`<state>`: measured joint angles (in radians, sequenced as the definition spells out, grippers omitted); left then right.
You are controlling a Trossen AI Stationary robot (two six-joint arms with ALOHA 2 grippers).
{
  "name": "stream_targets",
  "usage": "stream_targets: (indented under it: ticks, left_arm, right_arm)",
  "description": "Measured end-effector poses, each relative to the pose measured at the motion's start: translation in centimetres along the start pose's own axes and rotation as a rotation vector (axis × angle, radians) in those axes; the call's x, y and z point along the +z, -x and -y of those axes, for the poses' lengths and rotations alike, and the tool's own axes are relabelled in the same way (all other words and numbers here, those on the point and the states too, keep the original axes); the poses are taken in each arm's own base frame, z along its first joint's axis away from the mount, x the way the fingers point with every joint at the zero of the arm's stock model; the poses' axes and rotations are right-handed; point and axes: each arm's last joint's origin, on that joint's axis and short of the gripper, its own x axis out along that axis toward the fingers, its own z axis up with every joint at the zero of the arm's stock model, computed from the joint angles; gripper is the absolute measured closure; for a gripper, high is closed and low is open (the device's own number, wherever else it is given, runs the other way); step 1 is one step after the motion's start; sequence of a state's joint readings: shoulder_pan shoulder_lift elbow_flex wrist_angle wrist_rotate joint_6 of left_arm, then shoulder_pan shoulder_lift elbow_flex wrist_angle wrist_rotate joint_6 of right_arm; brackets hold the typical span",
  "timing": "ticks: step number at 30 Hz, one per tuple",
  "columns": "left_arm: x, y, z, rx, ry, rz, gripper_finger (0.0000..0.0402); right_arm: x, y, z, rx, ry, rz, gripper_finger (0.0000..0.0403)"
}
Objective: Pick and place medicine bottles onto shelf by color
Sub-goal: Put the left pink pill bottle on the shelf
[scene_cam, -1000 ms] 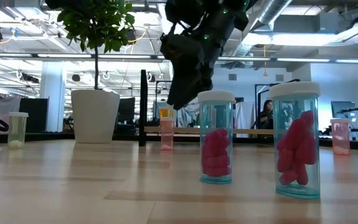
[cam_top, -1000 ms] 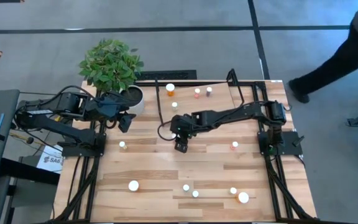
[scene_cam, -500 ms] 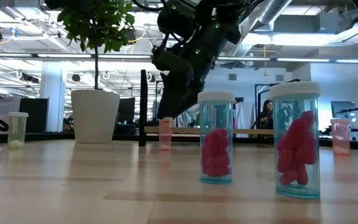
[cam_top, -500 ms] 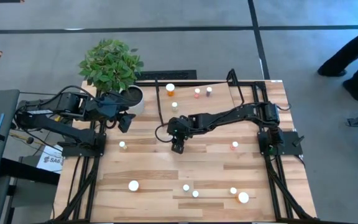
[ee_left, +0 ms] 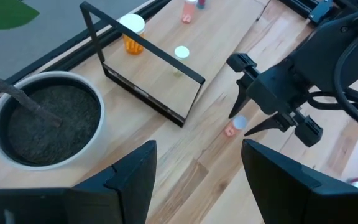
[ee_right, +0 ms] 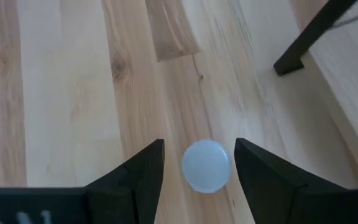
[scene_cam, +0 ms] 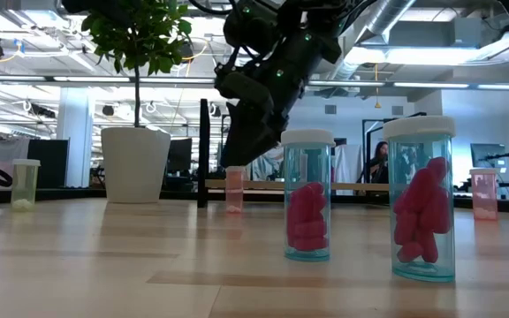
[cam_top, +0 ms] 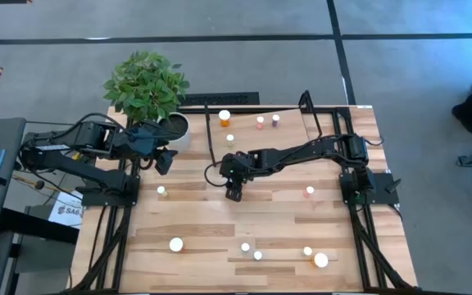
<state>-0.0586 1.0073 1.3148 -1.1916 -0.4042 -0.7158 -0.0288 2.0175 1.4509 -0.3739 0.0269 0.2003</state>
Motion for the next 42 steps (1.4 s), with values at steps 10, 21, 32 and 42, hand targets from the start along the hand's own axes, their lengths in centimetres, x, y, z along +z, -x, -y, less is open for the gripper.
stream_targets:
  ticks: [10, 21, 32, 42]
  left_arm:
    - [-0.06, 0.00, -0.05, 0.005, -0.004, -0.006, 0.0180]
    - [-0.05, 0.02, -0.06, 0.005, -0.015, -0.004, 0.0180]
    - [-0.04, 0.01, -0.06, 0.006, -0.026, -0.003, 0.0180]
    - [-0.04, 0.01, -0.09, 0.015, -0.028, 0.000, 0.0180]
  right_arm:
    - [0.07, -0.02, 0.28, -0.005, 0.020, 0.004, 0.0185]
    - [-0.60, -0.43, 0.45, -0.006, -0.019, -0.001, 0.0186]
    - [-0.55, -0.43, 0.47, -0.006, -0.018, 0.003, 0.0249]
    - [-0.53, -0.21, 0.50, -0.005, -0.041, -0.001, 0.0264]
